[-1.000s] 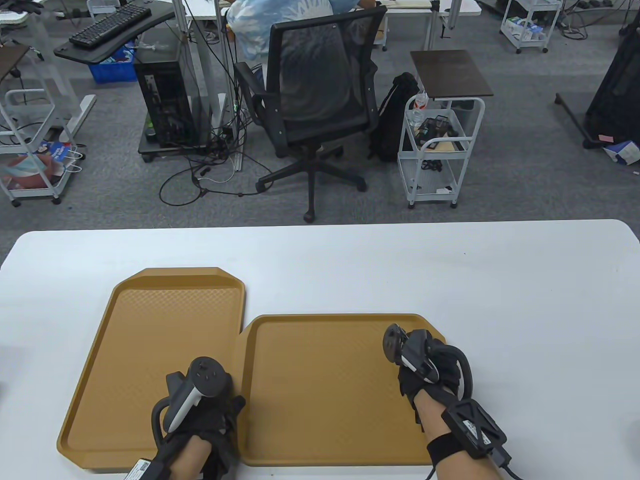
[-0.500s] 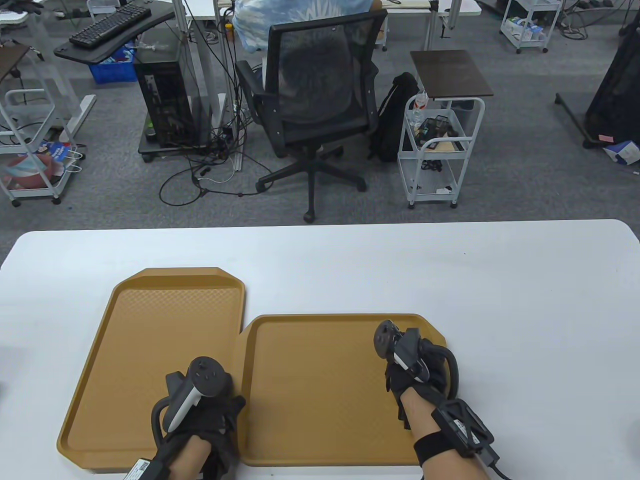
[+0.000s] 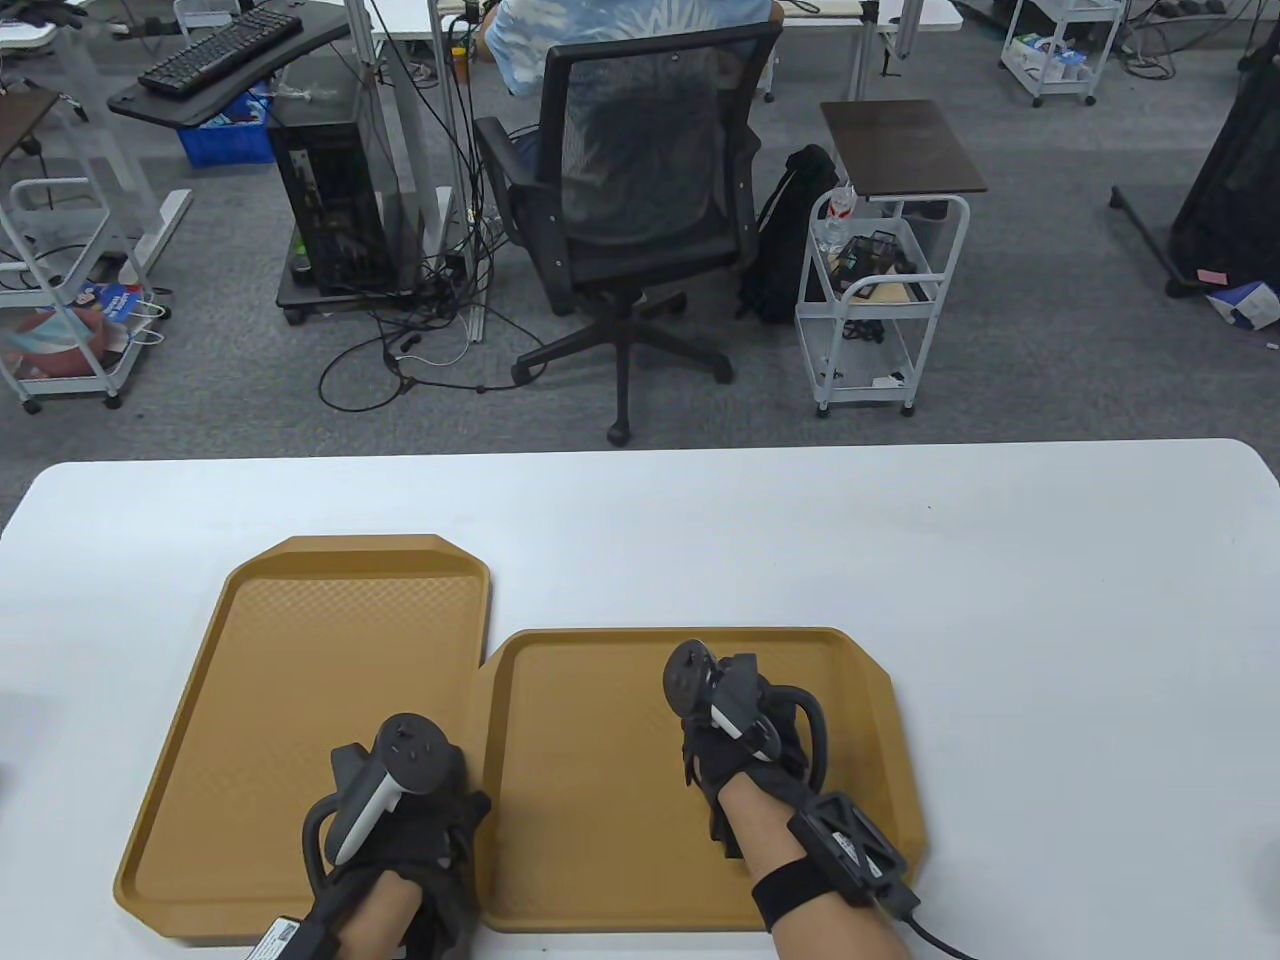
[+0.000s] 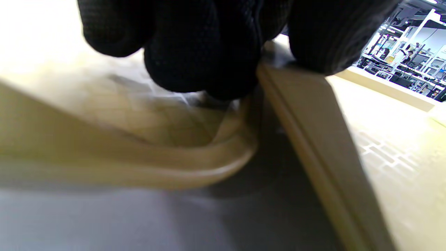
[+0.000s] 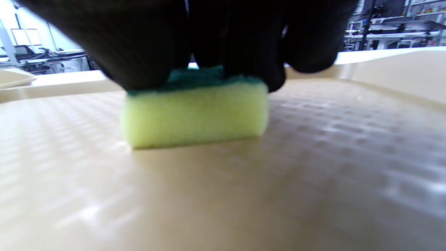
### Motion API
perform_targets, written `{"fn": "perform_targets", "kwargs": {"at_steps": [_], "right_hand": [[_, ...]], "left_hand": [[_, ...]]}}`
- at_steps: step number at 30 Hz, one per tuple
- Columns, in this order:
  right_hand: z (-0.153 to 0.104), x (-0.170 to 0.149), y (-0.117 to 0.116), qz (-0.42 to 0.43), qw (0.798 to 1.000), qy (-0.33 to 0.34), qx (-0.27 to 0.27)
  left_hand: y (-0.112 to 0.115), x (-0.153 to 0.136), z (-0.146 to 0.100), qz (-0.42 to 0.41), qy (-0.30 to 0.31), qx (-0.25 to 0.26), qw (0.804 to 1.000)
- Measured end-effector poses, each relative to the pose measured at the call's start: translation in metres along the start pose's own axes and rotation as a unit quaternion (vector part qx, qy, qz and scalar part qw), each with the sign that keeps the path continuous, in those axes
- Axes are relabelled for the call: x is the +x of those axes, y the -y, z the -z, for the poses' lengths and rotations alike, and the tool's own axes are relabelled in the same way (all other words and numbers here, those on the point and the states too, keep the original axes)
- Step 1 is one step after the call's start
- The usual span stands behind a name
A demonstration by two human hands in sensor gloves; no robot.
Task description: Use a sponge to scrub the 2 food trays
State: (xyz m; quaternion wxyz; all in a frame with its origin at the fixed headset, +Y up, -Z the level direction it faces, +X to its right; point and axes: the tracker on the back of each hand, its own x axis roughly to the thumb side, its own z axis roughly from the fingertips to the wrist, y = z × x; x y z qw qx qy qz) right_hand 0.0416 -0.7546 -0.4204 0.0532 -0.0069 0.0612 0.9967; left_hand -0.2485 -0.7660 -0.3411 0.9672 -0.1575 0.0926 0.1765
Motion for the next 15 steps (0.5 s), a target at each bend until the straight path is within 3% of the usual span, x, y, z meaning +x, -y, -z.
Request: {"fn": "perform_targets", "kwargs": {"at_steps": [15], "right_hand": [[-0.007, 0.098, -0.016, 0.048, 0.996, 0.074, 0.003]], "left_hand": [[0.0, -0.001, 0.0, -0.002, 0.001, -0.001, 1.0]]}}
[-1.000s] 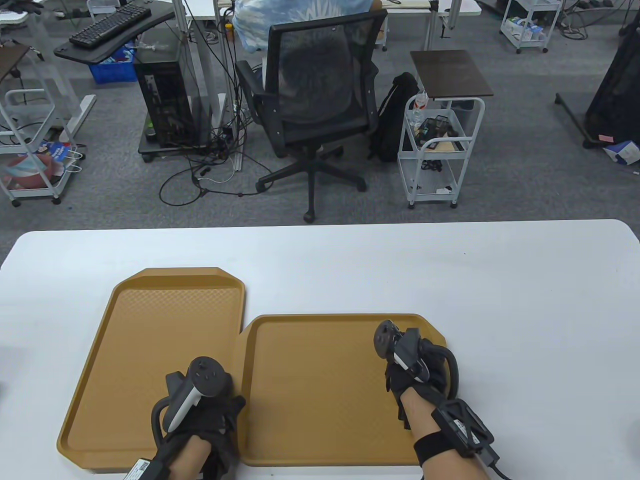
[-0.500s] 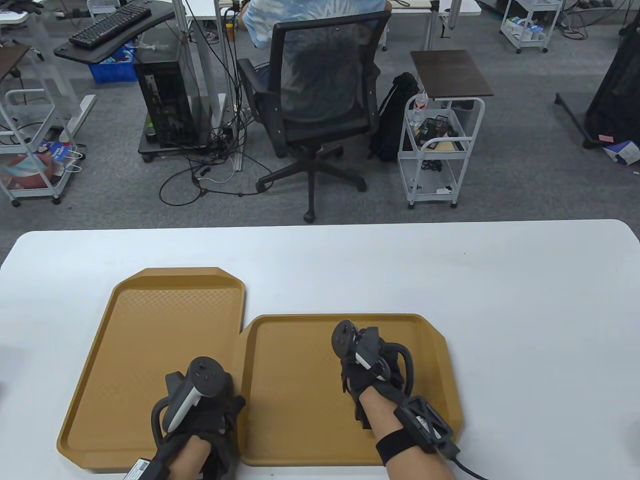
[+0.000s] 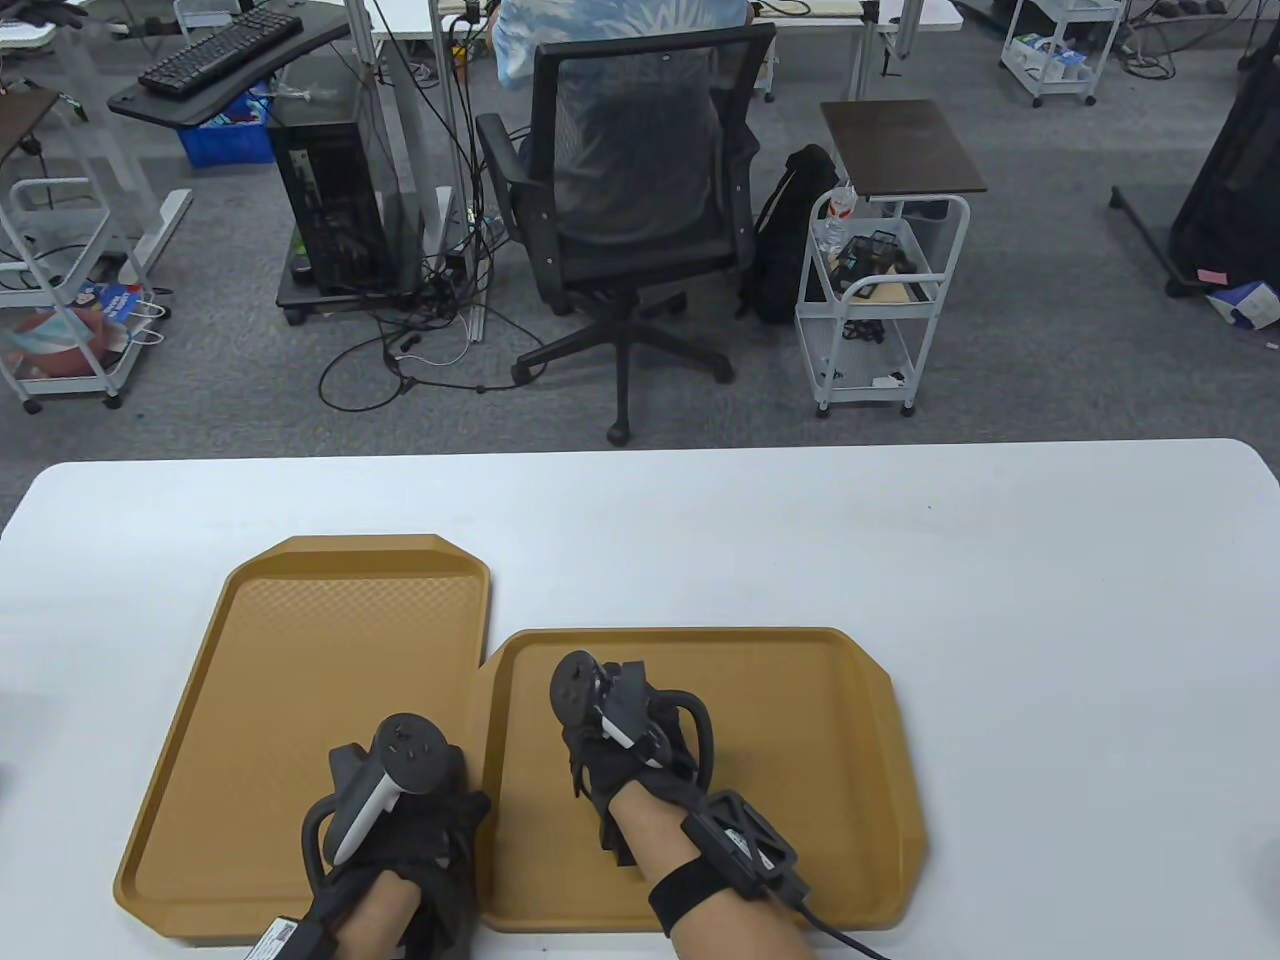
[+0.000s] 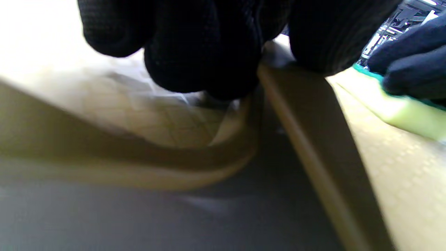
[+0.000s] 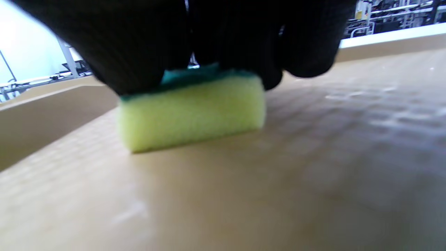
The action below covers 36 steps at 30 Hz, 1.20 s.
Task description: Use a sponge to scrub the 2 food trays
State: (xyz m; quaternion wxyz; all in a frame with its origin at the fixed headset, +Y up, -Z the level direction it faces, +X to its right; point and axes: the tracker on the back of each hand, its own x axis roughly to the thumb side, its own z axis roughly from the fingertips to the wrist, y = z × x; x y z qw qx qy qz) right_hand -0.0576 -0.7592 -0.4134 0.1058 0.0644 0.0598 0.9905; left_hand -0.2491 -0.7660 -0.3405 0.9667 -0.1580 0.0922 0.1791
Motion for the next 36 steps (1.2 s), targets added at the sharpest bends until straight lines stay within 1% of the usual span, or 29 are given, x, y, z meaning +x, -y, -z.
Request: {"fn": "perform_targets", "kwargs": {"at_steps": [3, 7, 11, 13, 15, 21, 28, 34, 36], "right_hand": [[0.0, 0.015, -0.005, 0.006, 1.0, 0.011, -0.004], [0.002, 0.025, -0.012, 0.018, 1.0, 0.016, -0.004], [0.003, 0.03, -0.014, 0.025, 0.999, 0.022, -0.001], [0.002, 0.031, -0.015, 0.011, 1.0, 0.023, 0.006], [0.001, 0.03, -0.016, 0.006, 0.999, 0.022, 0.023], [-0.016, 0.033, -0.02, -0.007, 0.997, 0.052, 0.06], [-0.039, 0.037, -0.023, -0.014, 0.993, 0.078, 0.083], [-0.056, 0.038, -0.025, -0.027, 0.993, 0.083, 0.075], [-0.058, 0.039, -0.026, -0.041, 0.993, 0.083, 0.072]], "left_hand": [[0.0, 0.0, 0.0, -0.003, 0.001, -0.001, 1.0], [0.0, -0.001, 0.0, -0.003, 0.002, -0.002, 1.0], [-0.001, -0.001, 0.0, -0.004, 0.003, -0.004, 1.0], [-0.001, -0.001, 0.0, -0.005, 0.003, -0.005, 1.0], [-0.001, -0.001, 0.0, -0.006, 0.002, -0.005, 1.0], [-0.001, -0.001, 0.001, -0.006, 0.002, -0.005, 1.0], [-0.001, -0.002, 0.001, -0.007, 0.002, -0.005, 1.0], [-0.001, -0.002, 0.001, -0.007, 0.001, -0.005, 1.0], [-0.002, -0.002, 0.001, -0.007, 0.001, -0.005, 1.0]]}}
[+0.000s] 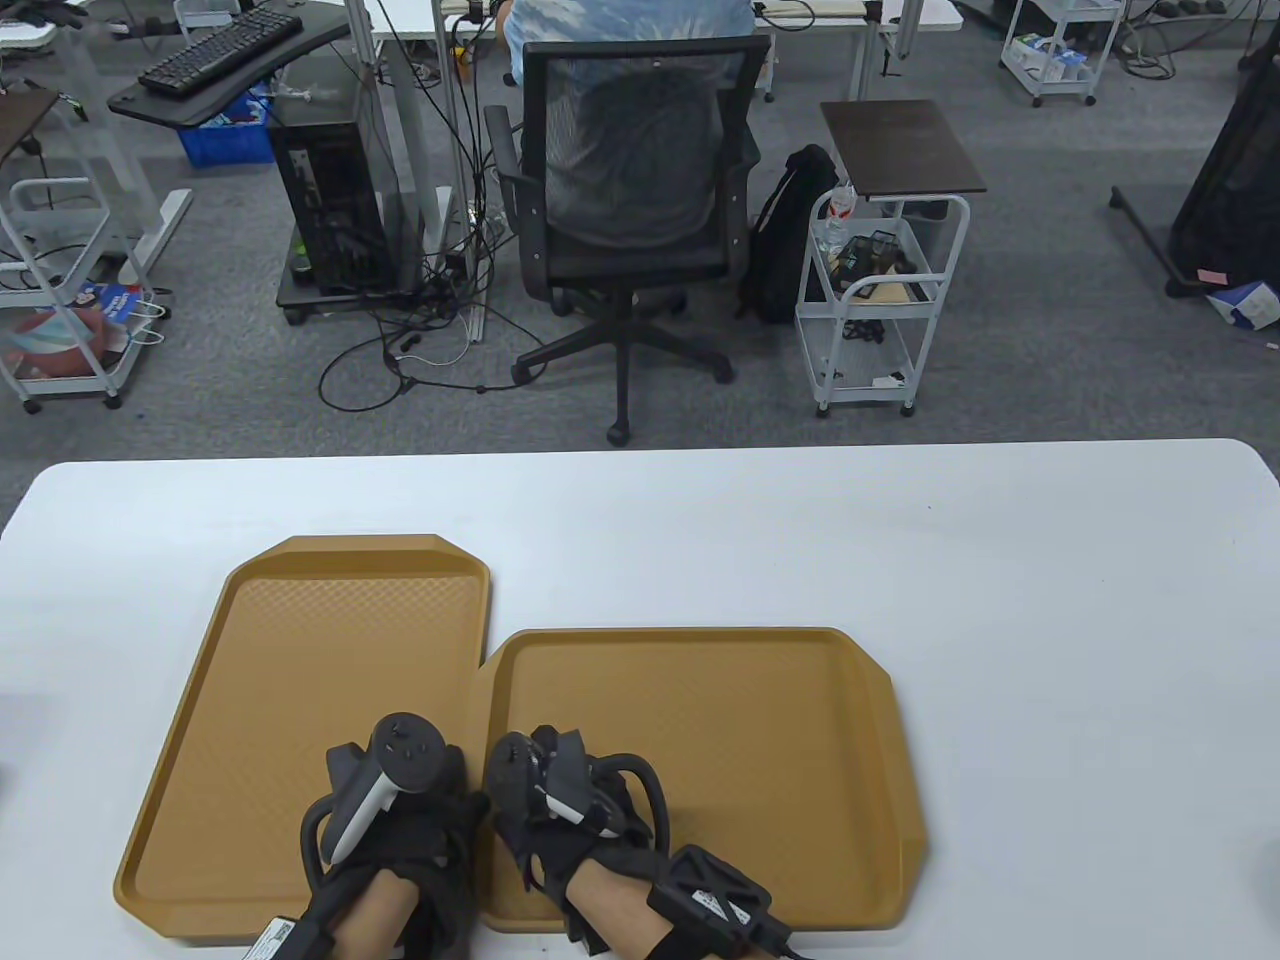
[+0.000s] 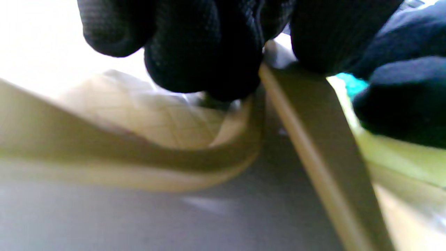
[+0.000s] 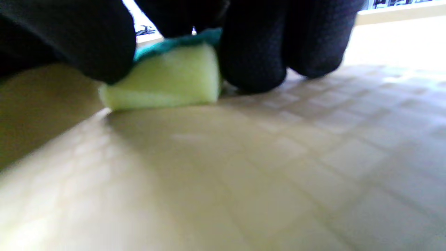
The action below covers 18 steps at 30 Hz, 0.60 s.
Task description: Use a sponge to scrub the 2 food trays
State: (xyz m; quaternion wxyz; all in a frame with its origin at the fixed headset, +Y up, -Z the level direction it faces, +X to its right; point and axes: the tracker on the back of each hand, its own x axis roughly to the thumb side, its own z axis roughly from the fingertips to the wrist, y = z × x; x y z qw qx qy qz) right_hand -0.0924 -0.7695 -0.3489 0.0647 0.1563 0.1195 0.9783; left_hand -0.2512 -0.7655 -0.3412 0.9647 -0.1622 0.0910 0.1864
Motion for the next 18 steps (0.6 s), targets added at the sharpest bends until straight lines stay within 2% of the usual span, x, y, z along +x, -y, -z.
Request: {"fn": "perform_targets", "kwargs": {"at_steps": [6, 18], "right_hand": [[-0.002, -0.005, 0.002, -0.018, 1.0, -0.005, 0.003], [-0.021, -0.07, 0.011, -0.001, 0.999, -0.033, 0.003]], "left_hand": [[0.0, 0.0, 0.0, 0.002, 0.0, 0.001, 1.0], [0.0, 0.0, 0.0, 0.005, 0.0, 0.001, 1.0]]}}
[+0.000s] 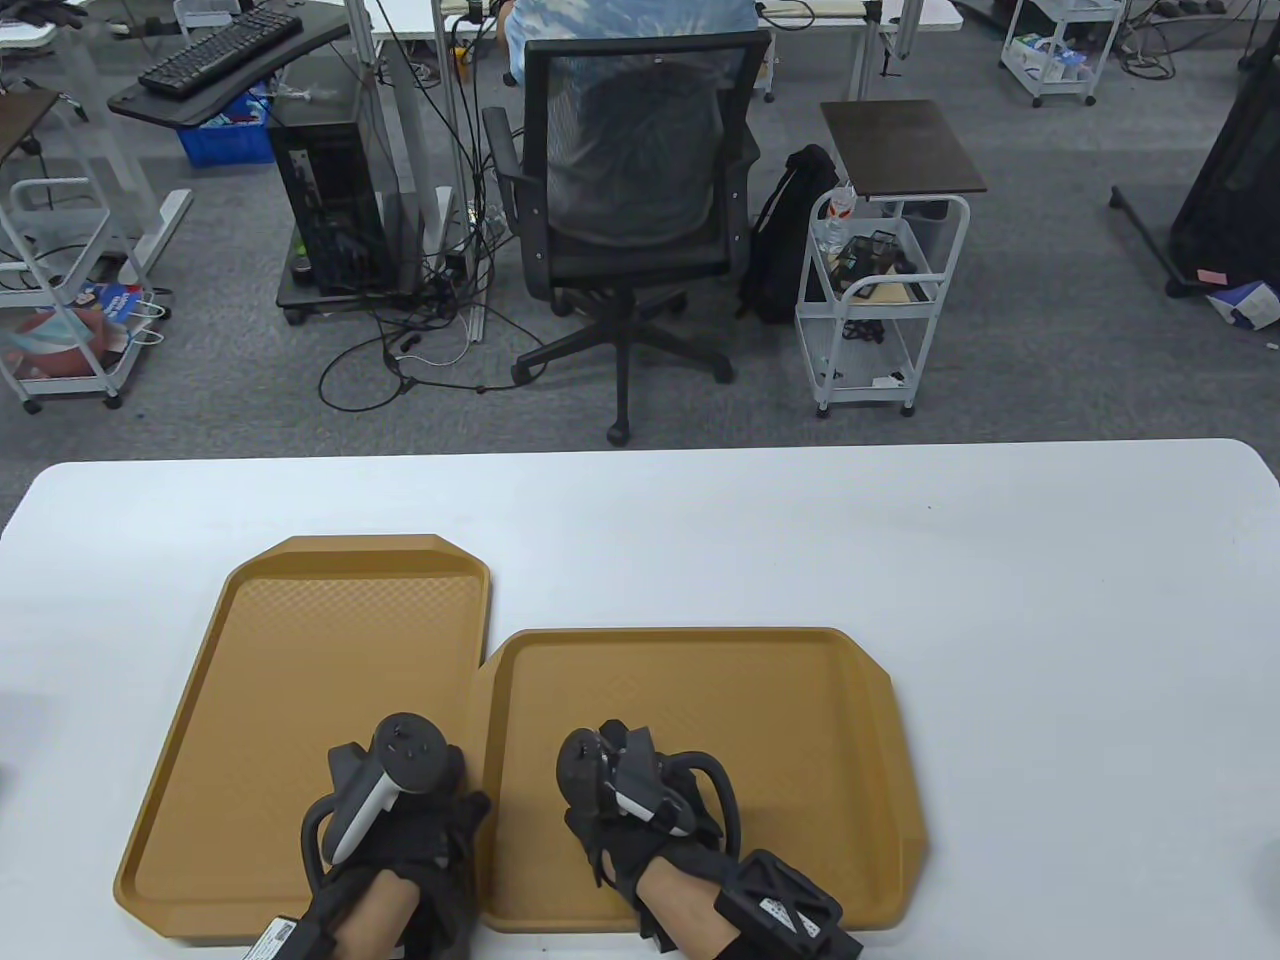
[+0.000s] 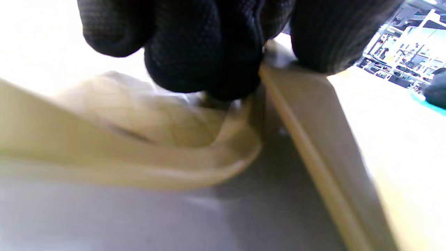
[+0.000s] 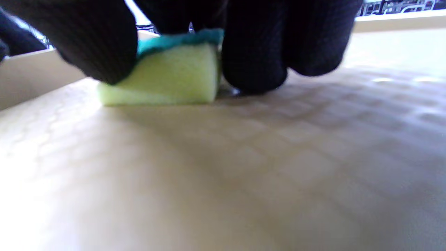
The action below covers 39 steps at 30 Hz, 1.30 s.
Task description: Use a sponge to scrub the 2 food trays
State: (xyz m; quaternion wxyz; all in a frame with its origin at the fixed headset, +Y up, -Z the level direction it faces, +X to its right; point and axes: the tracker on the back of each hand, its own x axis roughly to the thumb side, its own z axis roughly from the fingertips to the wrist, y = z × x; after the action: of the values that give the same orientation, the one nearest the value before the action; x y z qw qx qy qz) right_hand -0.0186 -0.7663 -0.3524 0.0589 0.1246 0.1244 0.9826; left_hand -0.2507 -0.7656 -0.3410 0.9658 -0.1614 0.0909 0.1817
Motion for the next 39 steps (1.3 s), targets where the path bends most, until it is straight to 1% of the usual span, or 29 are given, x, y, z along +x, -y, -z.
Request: {"fn": "perform_targets", "kwargs": {"at_steps": [5, 13, 23, 29, 35, 37, 39], "right_hand": [[-0.008, -0.034, 0.004, -0.002, 1.0, -0.014, 0.003], [-0.025, -0.091, 0.011, -0.001, 0.998, -0.056, 0.005], [-0.044, -0.146, 0.019, -0.007, 0.993, -0.117, 0.02], [-0.048, -0.158, 0.022, -0.024, 0.989, -0.147, 0.021], [-0.048, -0.152, 0.024, -0.06, 0.983, -0.17, 0.027], [-0.046, -0.15, 0.024, -0.066, 0.982, -0.176, 0.02], [-0.045, -0.148, 0.022, -0.062, 0.98, -0.188, -0.007]], "left_hand": [[0.0, 0.0, 0.0, 0.002, 0.0, 0.001, 1.0], [0.0, 0.0, 0.0, 0.001, 0.0, 0.001, 1.0], [0.001, 0.001, 0.0, 0.004, -0.002, 0.003, 1.0], [0.001, 0.001, 0.0, 0.006, -0.002, 0.003, 1.0], [0.001, 0.001, 0.0, 0.006, -0.002, 0.003, 1.0], [0.001, 0.001, 0.0, 0.006, -0.002, 0.003, 1.0], [0.001, 0.001, 0.0, 0.01, -0.002, 0.003, 1.0]]}}
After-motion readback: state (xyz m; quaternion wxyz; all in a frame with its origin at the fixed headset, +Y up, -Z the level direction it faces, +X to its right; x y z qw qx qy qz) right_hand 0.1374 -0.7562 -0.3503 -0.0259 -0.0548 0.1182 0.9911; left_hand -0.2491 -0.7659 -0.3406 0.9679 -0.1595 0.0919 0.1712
